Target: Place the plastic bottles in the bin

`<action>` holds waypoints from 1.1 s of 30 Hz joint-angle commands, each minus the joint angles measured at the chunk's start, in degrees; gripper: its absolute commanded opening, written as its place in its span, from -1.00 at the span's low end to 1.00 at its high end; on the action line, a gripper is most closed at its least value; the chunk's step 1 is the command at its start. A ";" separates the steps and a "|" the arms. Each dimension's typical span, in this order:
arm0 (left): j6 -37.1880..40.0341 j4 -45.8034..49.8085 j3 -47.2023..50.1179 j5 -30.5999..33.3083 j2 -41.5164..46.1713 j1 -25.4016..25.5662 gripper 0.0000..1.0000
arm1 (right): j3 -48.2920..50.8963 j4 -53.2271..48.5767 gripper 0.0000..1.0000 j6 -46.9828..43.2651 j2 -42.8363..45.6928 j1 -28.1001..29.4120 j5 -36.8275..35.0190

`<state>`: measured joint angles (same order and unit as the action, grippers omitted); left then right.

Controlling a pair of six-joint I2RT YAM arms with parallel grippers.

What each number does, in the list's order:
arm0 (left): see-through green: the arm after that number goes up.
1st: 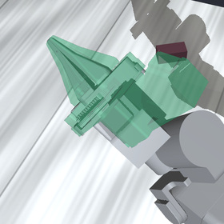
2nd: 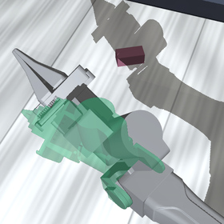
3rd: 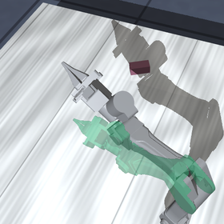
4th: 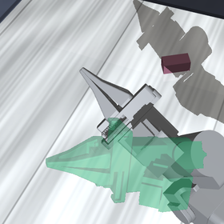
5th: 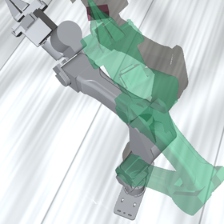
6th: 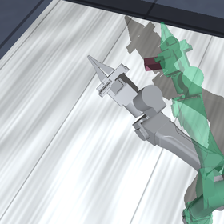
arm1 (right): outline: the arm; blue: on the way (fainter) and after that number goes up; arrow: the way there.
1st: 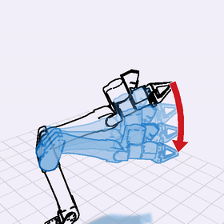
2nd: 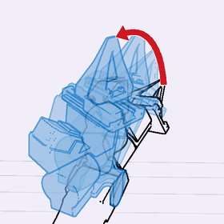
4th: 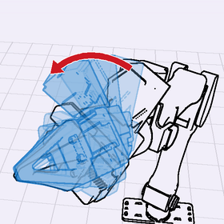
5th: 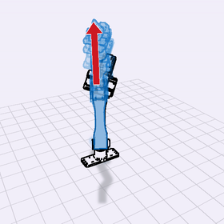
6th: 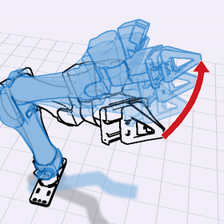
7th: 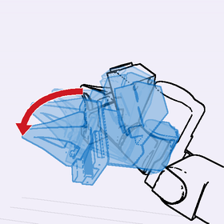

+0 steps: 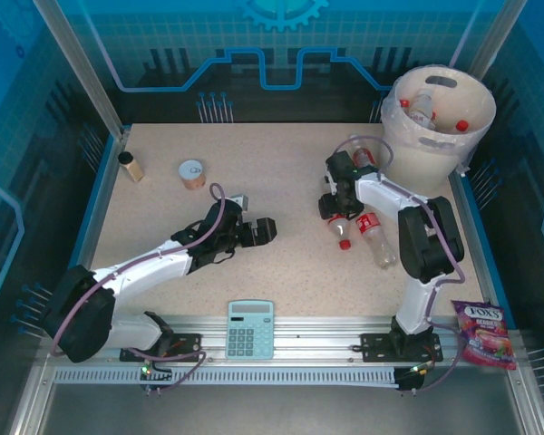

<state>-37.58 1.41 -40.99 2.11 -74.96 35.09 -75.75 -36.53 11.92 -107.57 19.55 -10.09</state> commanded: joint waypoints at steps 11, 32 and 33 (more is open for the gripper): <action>-0.78 -0.71 0.56 0.13 1.13 -0.37 0.98 | 0.14 1.20 0.14 0.67 -3.08 1.00 0.87; -1.27 -2.05 -0.38 -1.83 -0.68 -0.37 0.98 | -19.58 14.07 0.05 -15.01 23.84 -12.68 7.84; -1.27 -1.94 -0.33 -1.68 -0.48 -0.35 0.98 | -19.78 15.81 0.05 -14.41 24.08 -14.30 7.31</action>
<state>-37.65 0.80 -40.99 1.61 -75.09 35.09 -94.59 -25.19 -0.56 -82.59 8.56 -3.66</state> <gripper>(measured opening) 0.992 0.526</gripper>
